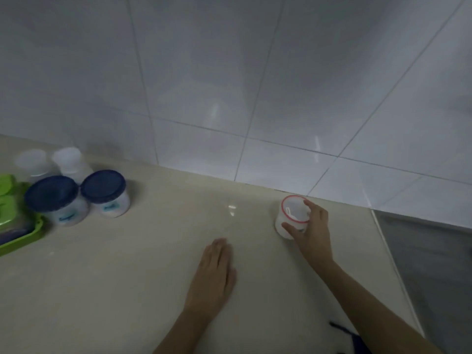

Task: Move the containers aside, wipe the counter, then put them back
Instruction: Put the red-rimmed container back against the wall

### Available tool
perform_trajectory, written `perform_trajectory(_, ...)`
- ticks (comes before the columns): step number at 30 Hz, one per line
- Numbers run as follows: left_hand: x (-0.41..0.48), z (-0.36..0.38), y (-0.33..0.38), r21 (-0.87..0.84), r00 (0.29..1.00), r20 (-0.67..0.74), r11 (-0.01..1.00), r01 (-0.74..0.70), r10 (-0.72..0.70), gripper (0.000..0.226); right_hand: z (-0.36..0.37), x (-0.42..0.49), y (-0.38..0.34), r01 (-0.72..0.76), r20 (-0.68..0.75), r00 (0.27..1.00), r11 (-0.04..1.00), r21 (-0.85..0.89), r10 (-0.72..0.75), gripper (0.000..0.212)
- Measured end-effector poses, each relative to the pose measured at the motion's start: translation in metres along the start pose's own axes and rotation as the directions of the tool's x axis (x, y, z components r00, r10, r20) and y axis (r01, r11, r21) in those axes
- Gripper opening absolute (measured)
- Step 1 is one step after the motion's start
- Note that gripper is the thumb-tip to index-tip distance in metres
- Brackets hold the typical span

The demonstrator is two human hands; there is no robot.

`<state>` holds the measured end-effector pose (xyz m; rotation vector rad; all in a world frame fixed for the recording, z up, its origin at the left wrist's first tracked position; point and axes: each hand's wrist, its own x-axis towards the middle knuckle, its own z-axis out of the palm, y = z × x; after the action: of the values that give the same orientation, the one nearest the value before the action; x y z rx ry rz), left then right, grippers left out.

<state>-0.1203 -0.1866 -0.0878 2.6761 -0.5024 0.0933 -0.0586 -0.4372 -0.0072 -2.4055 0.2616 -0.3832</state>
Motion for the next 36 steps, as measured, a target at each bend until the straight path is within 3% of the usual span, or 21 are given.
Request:
perform_trajectory(6, 0.005, 0.021, -0.008, 0.004, 0.993, -0.12, 1.0, -0.016, 0.017, 0.062, 0.0, 0.04, 0.043, -0.063, -0.069, 0.995, 0.996, 0.058, 0.067, 0.078)
perform_trajectory(13, 0.011, 0.024, 0.0, -0.019, 0.99, -0.14, 1.0, 0.0, -0.002, 0.067, -0.003, 0.071, 0.065, -0.104, -0.116, 0.987, 0.992, 0.073, 0.112, 0.079)
perform_trajectory(22, 0.007, 0.027, 0.003, -0.002, 0.993, -0.112, 1.0, 0.024, -0.024, 0.061, 0.001, 0.086, 0.07, -0.11, -0.078, 0.991, 0.993, -0.04, 0.107, 0.088)
perform_trajectory(24, 0.008, 0.028, 0.008, 0.001, 0.993, -0.11, 1.0, 0.03, -0.029, 0.059, -0.005, 0.085, 0.066, -0.141, -0.117, 0.985, 0.984, -0.106, 0.128, 0.099)
perform_trajectory(27, 0.011, 0.021, 0.013, -0.068, 0.989, -0.139, 0.997, 0.038, -0.047, 0.051, -0.008, 0.063, 0.036, -0.196, -0.203, 0.962, 0.98, -0.043, 0.184, 0.105)
perform_trajectory(30, 0.004, 0.005, 0.006, -0.216, 0.975, -0.175, 0.971, 0.1, -0.139, 0.047, 0.006, 0.016, -0.007, -0.086, -0.183, 0.979, 0.996, 0.007, 0.086, 0.087)
perform_trajectory(33, -0.012, -0.025, -0.017, -0.233, 0.974, -0.174, 0.967, 0.103, -0.146, 0.055, 0.032, -0.017, -0.056, 0.074, -0.011, 0.997, 0.997, -0.018, -0.074, 0.071)
perform_trajectory(36, -0.025, -0.077, -0.065, -0.209, 0.961, -0.246, 0.975, 0.076, -0.128, 0.065, 0.073, -0.027, -0.114, 0.203, 0.145, 0.967, 0.977, 0.063, -0.21, 0.057)
